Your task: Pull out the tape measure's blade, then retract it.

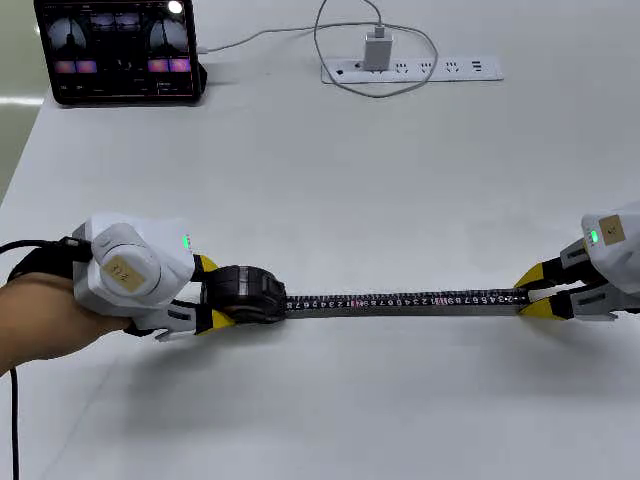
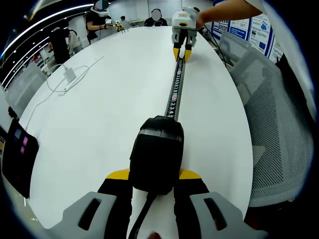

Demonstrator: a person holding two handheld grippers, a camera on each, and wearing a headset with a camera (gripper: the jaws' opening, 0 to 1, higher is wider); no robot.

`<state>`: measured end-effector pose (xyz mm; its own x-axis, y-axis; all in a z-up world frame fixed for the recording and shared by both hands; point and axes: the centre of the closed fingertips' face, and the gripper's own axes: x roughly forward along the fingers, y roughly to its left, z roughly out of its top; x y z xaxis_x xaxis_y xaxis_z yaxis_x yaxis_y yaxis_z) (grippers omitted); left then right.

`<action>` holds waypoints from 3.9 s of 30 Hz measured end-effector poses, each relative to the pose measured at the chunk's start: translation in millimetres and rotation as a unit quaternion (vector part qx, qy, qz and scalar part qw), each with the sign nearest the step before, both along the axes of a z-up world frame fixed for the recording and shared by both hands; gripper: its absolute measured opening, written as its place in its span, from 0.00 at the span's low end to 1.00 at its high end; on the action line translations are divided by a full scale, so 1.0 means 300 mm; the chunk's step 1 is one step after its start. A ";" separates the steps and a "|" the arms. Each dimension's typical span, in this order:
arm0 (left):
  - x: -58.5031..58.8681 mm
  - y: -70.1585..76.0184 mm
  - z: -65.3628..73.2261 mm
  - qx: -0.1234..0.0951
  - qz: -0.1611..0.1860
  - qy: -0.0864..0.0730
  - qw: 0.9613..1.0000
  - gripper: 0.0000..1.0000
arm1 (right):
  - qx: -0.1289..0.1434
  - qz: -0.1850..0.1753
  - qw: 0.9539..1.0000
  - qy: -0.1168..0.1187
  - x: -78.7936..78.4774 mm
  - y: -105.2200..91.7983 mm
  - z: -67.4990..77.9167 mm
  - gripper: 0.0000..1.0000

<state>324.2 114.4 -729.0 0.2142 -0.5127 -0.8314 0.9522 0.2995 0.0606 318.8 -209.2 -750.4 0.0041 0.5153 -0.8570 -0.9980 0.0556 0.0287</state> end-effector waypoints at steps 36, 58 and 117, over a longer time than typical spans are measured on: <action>-0.003 -0.009 0.012 -0.013 0.008 -0.005 1.000 0.38 | 0.001 -0.036 0.999 0.017 -0.009 0.014 0.014 0.20; -0.001 -0.002 0.062 -0.039 0.044 -0.004 0.998 0.48 | 0.018 -0.092 0.995 0.015 -0.027 0.015 0.052 0.32; -0.128 0.104 0.228 -0.176 0.268 -0.101 0.942 0.76 | 0.123 -0.279 0.950 -0.074 -0.132 0.048 0.224 0.64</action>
<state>285.7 145.6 -660.6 0.6562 -0.5226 -0.5443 0.6386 0.7689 0.0317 279.1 -194.8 -683.0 0.4459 0.5823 -0.6798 -0.8094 0.5865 -0.0284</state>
